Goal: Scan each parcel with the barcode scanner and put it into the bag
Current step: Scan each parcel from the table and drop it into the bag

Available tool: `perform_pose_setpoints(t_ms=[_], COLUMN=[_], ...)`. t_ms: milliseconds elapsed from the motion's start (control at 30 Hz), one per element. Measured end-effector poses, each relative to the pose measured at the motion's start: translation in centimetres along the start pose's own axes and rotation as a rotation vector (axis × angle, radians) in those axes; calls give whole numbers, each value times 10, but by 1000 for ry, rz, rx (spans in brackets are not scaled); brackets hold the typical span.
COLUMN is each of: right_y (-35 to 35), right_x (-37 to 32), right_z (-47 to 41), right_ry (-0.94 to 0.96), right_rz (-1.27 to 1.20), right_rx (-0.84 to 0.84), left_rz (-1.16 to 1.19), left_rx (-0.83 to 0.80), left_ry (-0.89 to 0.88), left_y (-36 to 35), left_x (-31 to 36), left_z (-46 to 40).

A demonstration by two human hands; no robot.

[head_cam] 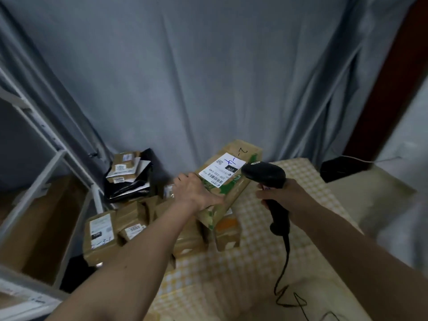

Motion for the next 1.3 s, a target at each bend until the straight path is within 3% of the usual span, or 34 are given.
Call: perform_pose_setpoints(t_ms=[300, 833, 1300], right_y=[136, 354, 480], right_x=[58, 175, 228], right_z=[65, 253, 272], right_ry=[-101, -265, -302], right_rz=[-95, -246, -444], right_rx=[242, 612, 818], left_rz=[145, 122, 98], left_rx=[-108, -330, -467], left_ry=[-141, -469, -591], left_y=[-73, -207, -290], left_x=[129, 348, 505], left_z=[42, 232, 273])
Point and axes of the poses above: each hand's wrist, its own z-axis away from the middle knuckle, its own y-axis out of the back of the hand, x = y × z, the point moved 6 cm from there along -z, towards the middle knuckle, and after that the axes turned 14 degrees about z, right-handed, at the moved point
